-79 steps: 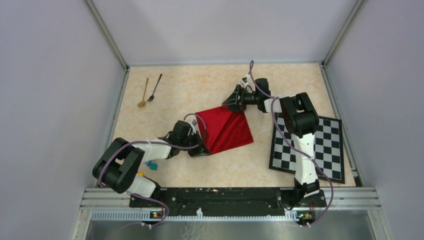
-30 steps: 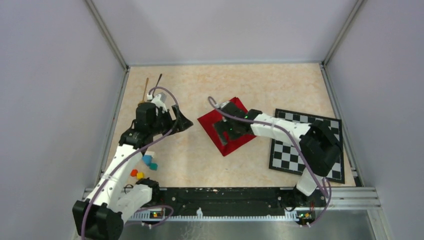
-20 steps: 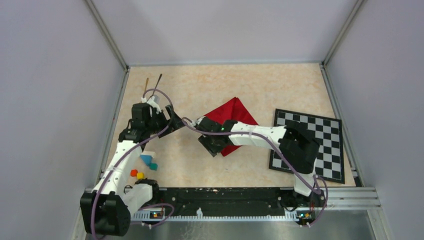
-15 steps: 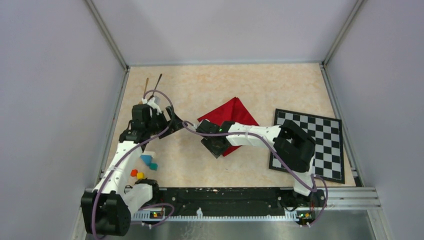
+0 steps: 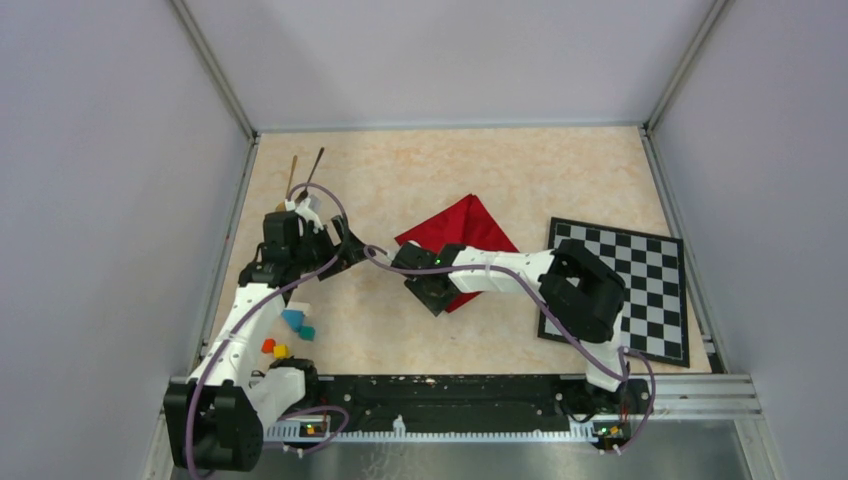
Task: Fold the napkin into a case and place the utensils inside
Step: Pick up the upper triangle-folded napkin from the center of the board.
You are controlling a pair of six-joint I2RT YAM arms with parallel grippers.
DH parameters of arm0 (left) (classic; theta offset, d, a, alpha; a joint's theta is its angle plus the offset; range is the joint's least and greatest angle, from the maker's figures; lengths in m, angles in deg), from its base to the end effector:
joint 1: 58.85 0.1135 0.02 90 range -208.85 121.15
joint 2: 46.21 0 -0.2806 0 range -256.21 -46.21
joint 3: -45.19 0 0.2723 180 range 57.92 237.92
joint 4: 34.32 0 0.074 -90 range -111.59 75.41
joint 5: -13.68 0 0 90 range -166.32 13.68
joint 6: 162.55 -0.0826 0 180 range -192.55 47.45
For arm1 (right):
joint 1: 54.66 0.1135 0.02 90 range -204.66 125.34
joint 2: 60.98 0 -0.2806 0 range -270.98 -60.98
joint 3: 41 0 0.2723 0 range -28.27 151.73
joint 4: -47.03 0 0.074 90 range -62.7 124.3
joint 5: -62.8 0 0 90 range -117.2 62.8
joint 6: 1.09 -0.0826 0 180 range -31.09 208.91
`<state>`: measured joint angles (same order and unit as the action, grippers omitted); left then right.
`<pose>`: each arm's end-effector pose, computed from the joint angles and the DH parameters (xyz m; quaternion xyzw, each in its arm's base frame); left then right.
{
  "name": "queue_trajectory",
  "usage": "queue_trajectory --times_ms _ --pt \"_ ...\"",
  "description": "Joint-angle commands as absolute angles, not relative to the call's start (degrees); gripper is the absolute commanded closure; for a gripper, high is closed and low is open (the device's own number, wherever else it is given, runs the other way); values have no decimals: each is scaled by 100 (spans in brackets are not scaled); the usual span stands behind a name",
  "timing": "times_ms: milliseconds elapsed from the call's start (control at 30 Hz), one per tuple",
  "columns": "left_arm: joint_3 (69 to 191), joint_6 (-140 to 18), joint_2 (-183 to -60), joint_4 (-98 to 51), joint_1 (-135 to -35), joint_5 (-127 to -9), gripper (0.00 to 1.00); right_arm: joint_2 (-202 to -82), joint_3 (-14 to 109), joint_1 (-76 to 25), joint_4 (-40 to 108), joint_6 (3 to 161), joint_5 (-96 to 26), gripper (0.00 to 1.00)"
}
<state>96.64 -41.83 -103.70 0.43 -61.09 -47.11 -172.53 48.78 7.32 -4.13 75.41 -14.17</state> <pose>0.2488 -0.0501 0.2260 -0.1147 0.8786 -0.3341 0.3213 0.2144 0.3632 0.1258 -0.3880 0.9028 0.0015 0.1853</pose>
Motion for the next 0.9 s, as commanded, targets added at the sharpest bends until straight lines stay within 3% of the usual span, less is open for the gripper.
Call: queue_trajectory --times_ms 0,67,200,233,433,533,867 --pt "9595 -4327 -10333 -228 -6047 -4579 12 -17364 4934 751 -235 7638 -1311 62" --pt "9553 -4337 -10331 -235 -6037 -4581 12 -17390 4831 744 -149 7645 -1320 67" --pt "9482 -4340 -10408 -280 -6009 -4579 11 -17334 4538 740 61 7663 -1013 98" --pt "9458 -4311 -10455 -330 -6003 -4571 11 -17288 4472 744 142 7680 -850 100" --pt "9426 -3821 -11225 -931 -6028 -3678 6 -16635 4306 732 517 7900 -762 100" --pt "9203 -2952 -11693 -1915 -6186 -3347 6 -16376 4364 639 525 7808 -1063 100" --pt "8436 -177 -12503 -4298 -7009 -4263 7 -15974 4094 425 673 7704 -1452 100"
